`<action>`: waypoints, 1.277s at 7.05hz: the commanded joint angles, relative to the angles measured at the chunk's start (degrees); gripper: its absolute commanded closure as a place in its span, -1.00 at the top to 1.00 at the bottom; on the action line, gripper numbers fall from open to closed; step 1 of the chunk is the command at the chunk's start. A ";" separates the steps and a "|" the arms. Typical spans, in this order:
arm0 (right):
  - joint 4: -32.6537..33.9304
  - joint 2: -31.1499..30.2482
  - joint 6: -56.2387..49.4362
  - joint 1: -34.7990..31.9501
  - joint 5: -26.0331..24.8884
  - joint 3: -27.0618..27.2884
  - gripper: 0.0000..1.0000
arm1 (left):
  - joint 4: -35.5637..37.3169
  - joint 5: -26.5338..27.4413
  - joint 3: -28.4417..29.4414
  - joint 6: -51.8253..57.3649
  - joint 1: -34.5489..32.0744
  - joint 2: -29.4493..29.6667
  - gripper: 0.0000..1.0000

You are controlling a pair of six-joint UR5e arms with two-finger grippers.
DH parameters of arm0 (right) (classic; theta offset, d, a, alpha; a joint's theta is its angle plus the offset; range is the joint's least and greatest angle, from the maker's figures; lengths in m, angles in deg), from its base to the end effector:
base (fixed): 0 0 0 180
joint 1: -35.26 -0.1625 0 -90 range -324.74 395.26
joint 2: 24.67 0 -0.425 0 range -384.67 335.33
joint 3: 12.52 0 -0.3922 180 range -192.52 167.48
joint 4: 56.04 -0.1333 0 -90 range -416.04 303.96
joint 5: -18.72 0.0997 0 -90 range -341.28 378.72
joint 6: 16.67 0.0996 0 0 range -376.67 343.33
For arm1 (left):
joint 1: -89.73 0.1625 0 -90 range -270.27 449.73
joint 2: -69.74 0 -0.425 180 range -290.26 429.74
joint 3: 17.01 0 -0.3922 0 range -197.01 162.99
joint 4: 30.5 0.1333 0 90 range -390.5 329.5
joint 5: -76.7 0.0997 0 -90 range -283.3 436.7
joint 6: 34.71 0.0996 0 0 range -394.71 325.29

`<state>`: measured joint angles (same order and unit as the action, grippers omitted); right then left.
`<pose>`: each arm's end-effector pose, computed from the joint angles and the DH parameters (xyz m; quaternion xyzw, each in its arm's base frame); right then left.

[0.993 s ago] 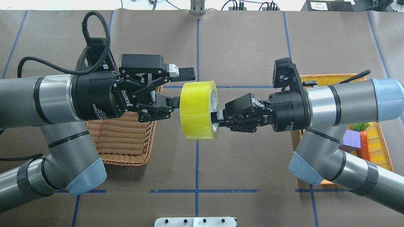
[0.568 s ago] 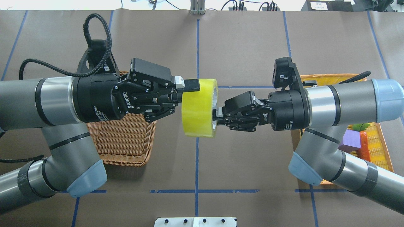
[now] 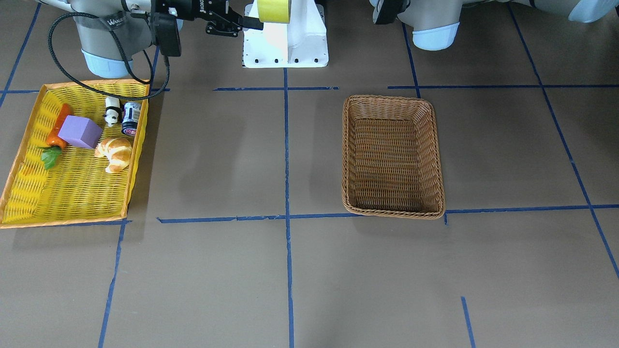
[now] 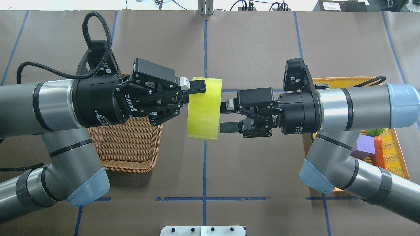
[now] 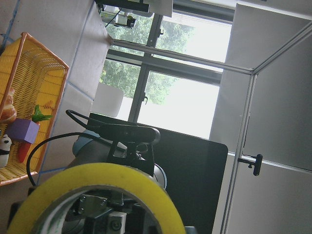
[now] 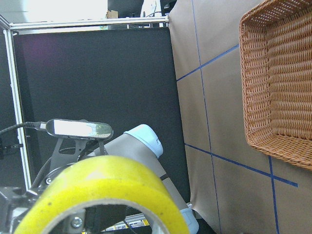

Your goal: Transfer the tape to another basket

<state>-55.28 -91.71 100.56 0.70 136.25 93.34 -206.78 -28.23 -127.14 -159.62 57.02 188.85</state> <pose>-0.3453 -0.3438 0.1750 -0.0482 -0.8781 0.0348 0.4748 0.3281 -0.3387 0.0982 -0.0668 0.9166 -0.1089 0.3787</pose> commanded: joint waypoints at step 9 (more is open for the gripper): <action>5.87 -16.45 -11.45 -11.12 8.49 0.13 1.00 | 43.76 1.40 -15.67 27.81 -1.83 -13.03 -1.00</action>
<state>-54.91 -106.77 93.95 -7.98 141.85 93.43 -180.21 -26.85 -137.12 -138.82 55.22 176.02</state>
